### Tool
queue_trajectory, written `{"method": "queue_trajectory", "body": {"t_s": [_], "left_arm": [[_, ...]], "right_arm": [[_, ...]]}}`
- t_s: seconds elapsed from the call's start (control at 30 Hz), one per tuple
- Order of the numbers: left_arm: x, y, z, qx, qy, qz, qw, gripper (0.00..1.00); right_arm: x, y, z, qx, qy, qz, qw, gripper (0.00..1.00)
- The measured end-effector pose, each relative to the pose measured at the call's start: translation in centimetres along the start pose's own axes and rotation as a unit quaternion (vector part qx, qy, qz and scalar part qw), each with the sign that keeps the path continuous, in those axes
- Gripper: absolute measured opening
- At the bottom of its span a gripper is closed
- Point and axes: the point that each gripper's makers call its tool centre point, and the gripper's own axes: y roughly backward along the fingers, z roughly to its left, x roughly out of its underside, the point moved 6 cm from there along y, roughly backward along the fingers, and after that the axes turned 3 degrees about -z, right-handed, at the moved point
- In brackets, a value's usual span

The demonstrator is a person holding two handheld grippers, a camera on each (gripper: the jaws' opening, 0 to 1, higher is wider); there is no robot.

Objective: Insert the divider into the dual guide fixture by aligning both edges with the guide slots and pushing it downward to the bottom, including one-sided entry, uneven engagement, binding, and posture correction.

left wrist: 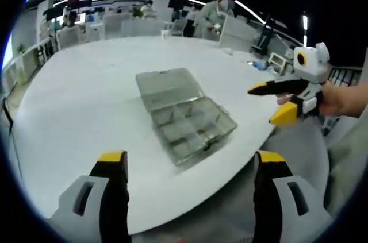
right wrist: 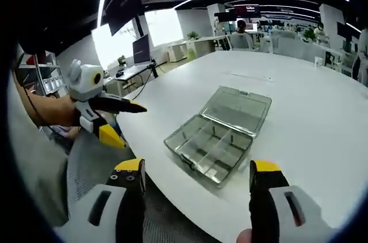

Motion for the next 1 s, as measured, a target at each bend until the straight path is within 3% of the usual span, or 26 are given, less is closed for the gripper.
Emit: {"method": "queue_trajectory", "body": {"t_s": [0.53, 0.67, 1.0], "left_arm": [[0.1, 0.6, -0.8, -0.018, 0.0, -0.016, 0.9997, 0.97], [-0.1, 0.8, -1.1, -0.013, 0.004, -0.018, 0.9997, 0.97], [-0.6, 1.2, -1.6, -0.013, 0.018, -0.016, 0.9996, 0.96]], "right_arm": [[0.0, 1.9, 0.9, 0.028, -0.041, -0.042, 0.9979, 0.82], [0.4, 2.3, 1.1, 0.027, -0.049, -0.037, 0.9977, 0.82], [0.0, 2.9, 0.5, 0.066, -0.053, -0.035, 0.9958, 0.82]]}}
